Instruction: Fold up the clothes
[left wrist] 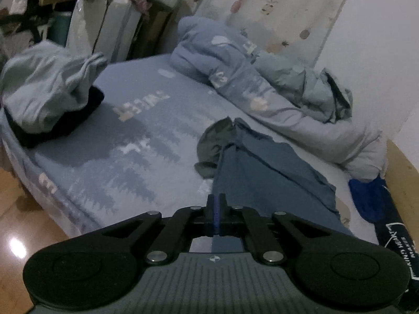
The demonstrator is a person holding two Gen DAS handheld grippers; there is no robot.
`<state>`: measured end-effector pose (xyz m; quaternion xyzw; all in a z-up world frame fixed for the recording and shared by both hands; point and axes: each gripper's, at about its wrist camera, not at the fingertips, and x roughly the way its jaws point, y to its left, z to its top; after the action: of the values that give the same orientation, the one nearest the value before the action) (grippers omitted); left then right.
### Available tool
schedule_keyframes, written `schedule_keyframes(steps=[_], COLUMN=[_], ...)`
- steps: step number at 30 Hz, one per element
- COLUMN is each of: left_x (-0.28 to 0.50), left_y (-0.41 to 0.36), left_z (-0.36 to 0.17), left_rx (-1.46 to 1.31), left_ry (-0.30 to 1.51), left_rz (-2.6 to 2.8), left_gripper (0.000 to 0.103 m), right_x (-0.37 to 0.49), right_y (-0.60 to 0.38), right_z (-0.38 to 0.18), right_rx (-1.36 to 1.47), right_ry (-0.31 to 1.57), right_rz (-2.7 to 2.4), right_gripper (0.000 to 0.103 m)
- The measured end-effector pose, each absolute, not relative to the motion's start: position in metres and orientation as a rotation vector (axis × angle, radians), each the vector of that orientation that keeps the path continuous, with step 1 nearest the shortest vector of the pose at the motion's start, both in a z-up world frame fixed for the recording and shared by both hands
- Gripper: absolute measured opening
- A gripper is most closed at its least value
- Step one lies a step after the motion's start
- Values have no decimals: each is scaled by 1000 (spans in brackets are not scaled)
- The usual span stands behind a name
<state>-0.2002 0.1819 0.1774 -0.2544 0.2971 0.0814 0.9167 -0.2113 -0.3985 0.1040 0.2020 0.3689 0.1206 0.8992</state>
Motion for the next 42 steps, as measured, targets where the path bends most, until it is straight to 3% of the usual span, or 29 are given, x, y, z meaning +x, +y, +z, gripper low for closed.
schedule_keyframes(steps=[6, 7, 14, 16, 29, 42], left_x=[-208, -203, -158, -144, -101, -123], left_y=[170, 165, 128, 121, 106, 104], left_z=[157, 150, 97, 80, 0, -12], left_rx=[-509, -510, -461, -451, -352, -314], left_ry=[724, 758, 913, 952, 1065, 1022], left_rz=[63, 53, 23, 36, 93, 55], left_gripper=[3, 11, 38, 52, 53, 53], right_x=[-231, -231, -232, -233, -219, -202], right_y=[-387, -386, -385, -385, -385, -375], right_z=[95, 93, 79, 76, 68, 64], right_rx=[413, 400, 381, 385, 414, 398], right_ry=[790, 796, 839, 843, 870, 910], right_rz=[299, 295, 264, 269, 305, 309], right_gripper=[7, 7, 7, 7, 8, 8])
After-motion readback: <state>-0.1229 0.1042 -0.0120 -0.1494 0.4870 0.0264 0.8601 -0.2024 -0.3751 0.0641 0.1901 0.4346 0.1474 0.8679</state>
